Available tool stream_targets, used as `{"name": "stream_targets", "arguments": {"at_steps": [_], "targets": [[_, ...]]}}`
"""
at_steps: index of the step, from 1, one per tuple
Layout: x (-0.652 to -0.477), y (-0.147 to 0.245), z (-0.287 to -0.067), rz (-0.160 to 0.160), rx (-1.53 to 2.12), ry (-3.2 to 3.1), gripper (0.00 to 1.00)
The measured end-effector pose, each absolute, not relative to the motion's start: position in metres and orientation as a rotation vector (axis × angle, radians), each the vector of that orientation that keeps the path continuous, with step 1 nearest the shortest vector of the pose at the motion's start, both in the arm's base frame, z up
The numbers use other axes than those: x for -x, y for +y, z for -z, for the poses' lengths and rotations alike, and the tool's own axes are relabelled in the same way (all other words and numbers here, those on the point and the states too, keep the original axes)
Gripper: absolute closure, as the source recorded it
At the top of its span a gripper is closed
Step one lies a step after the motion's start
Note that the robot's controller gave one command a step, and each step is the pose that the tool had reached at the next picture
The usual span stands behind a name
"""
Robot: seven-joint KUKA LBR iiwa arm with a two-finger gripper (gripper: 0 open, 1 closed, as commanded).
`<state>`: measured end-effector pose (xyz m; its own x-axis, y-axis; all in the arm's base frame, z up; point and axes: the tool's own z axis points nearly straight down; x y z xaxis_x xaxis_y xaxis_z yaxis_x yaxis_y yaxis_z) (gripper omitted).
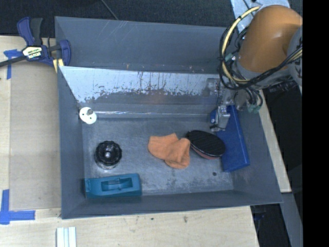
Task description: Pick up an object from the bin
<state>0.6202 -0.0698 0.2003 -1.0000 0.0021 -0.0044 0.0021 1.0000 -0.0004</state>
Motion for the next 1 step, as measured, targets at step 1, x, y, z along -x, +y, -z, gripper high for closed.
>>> {"name": "stream_targets", "arguments": {"at_steps": [1], "targets": [[-0.5984,-0.0912,-0.1523,0.000,-0.231,3.123,0.00]]}}
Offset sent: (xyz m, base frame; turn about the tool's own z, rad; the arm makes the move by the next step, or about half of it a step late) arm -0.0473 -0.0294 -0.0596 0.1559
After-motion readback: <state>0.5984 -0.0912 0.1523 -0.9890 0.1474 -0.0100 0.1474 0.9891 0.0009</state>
